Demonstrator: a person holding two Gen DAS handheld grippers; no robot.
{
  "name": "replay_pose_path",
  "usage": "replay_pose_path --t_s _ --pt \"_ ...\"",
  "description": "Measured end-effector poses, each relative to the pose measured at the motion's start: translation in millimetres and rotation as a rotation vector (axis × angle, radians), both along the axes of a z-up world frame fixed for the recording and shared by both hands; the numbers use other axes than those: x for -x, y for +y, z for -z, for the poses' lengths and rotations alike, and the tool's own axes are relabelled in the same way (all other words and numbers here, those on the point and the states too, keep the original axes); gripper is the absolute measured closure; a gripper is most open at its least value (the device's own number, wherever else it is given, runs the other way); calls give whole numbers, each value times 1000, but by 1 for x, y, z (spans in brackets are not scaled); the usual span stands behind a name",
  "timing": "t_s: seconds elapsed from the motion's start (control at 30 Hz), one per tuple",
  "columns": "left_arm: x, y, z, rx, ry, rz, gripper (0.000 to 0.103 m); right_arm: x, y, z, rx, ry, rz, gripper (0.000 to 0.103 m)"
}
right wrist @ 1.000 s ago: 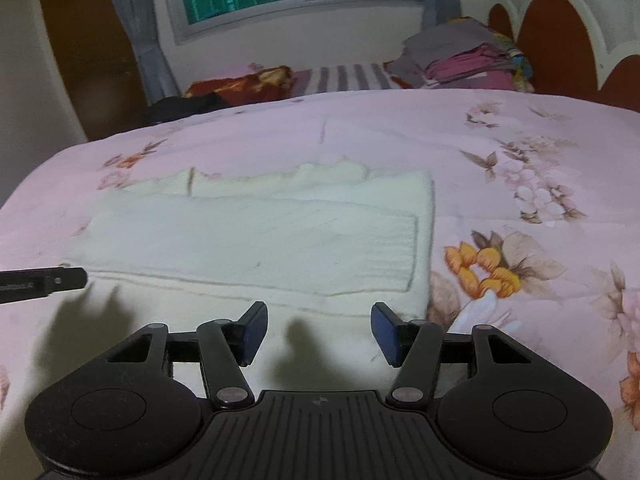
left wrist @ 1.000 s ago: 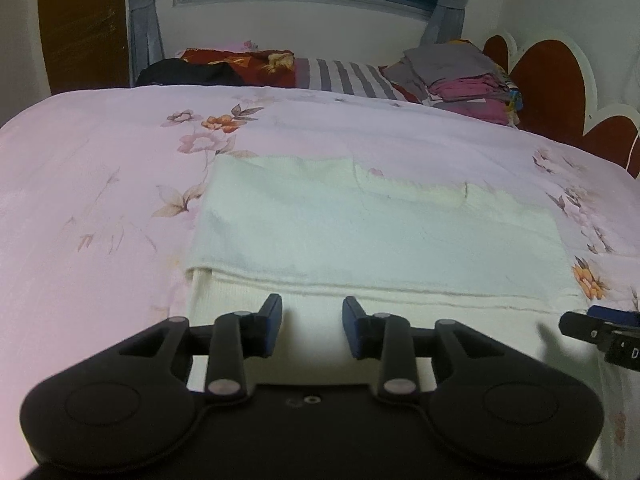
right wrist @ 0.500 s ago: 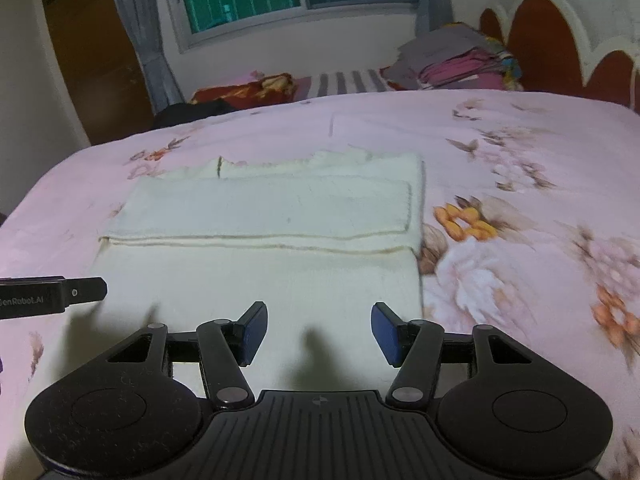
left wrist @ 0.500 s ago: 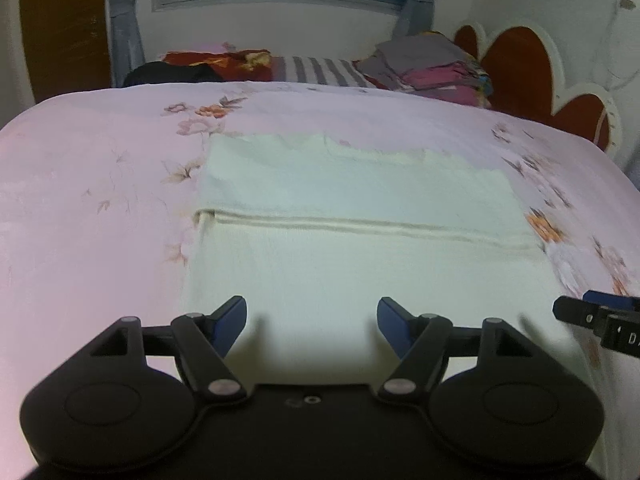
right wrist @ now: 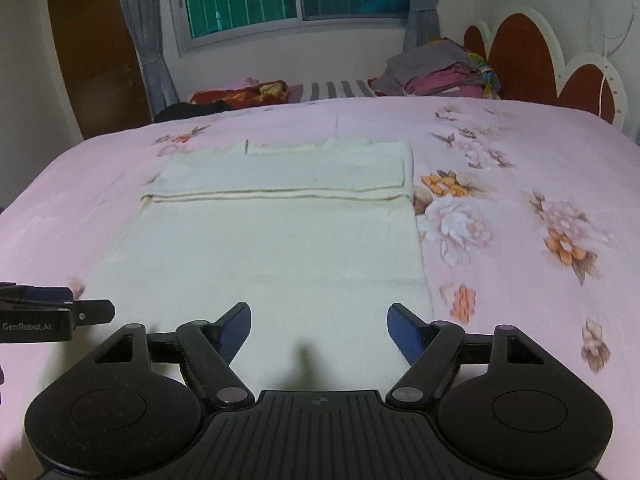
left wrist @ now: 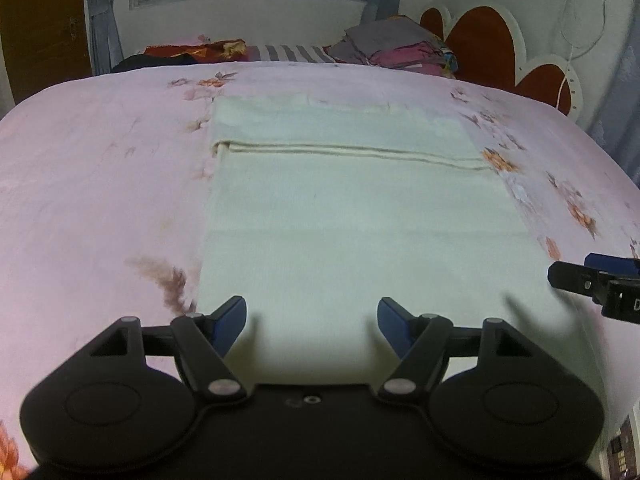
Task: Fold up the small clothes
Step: 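Move the left tool to the sweater hem and close on it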
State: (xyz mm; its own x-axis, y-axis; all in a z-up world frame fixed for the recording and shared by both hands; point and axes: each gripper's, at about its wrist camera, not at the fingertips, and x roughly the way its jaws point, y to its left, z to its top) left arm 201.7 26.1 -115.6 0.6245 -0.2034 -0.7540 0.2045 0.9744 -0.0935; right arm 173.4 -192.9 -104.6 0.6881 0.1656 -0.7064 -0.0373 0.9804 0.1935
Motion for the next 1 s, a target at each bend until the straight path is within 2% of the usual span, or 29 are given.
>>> replay_pose_path --t_s 0.27,0.63,1.0 --pt "36 8 0 -11 2 10 32 42 8 1 13 8 -3 28" --pt "60 14 5 -13 10 14 32 84 -2 8 34 36 29 28" --pt "92 47 28 10 82 -29 42 114 -17 25 66 100 66 28"
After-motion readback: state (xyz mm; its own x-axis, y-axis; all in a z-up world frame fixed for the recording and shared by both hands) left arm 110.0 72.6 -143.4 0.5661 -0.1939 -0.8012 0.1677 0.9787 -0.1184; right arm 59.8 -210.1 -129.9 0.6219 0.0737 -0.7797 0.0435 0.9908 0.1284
